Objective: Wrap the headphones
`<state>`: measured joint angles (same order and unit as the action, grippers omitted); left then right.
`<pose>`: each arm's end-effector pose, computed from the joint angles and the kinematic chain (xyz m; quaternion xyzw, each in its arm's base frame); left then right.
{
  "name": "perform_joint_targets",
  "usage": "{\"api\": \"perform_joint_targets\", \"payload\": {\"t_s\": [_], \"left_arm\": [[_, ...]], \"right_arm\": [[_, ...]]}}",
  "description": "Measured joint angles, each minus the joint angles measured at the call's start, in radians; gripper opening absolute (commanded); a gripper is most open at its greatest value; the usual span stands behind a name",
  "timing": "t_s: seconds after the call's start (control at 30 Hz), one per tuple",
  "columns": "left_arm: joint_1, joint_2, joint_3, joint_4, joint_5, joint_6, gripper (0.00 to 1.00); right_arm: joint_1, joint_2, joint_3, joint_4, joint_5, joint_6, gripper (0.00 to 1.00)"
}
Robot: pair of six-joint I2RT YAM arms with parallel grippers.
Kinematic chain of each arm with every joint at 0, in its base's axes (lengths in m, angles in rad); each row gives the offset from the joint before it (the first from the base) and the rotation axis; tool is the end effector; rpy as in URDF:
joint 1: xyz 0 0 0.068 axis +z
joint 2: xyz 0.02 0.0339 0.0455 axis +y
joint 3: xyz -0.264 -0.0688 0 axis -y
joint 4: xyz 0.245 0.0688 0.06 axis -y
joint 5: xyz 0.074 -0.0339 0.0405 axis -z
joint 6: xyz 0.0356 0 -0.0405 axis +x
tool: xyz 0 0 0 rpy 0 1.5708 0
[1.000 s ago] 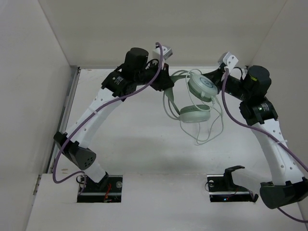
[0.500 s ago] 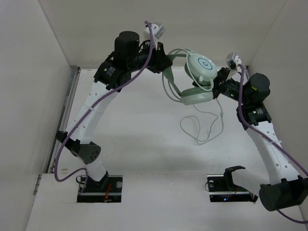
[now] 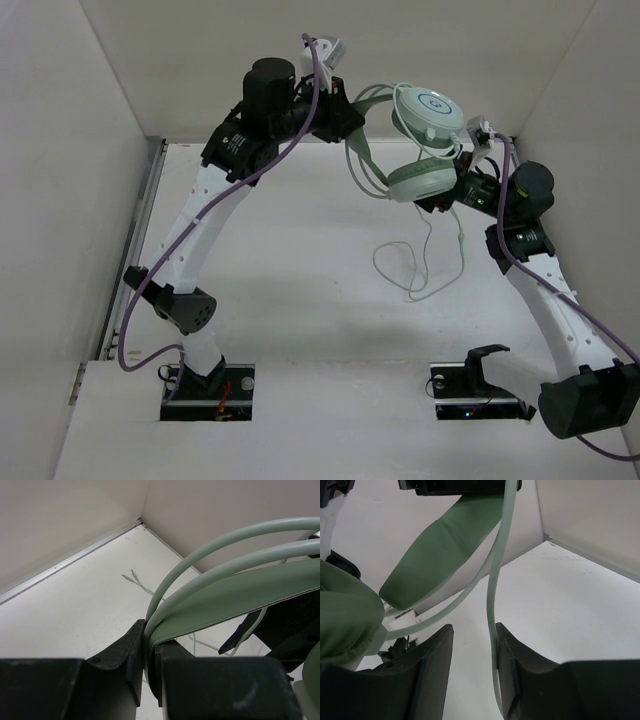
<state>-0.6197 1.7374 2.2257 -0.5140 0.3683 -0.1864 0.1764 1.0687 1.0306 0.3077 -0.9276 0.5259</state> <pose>0.2849 -0.2190 0.5390 0.2762 0.6601 -0.3898 0.5797 0.2234 0.0688 0.4209 -0.2564 0.5953 0.4992 0.5750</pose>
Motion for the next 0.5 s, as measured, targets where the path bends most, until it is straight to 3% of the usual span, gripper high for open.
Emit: {"api": "perform_joint_targets", "payload": {"t_s": [0.5], "left_arm": [[0.074, 0.051, 0.113, 0.037, -0.031, -0.099, 0.01]], "right_arm": [[0.003, 0.002, -0.163, 0.066, -0.004, 0.079, 0.5]]}}
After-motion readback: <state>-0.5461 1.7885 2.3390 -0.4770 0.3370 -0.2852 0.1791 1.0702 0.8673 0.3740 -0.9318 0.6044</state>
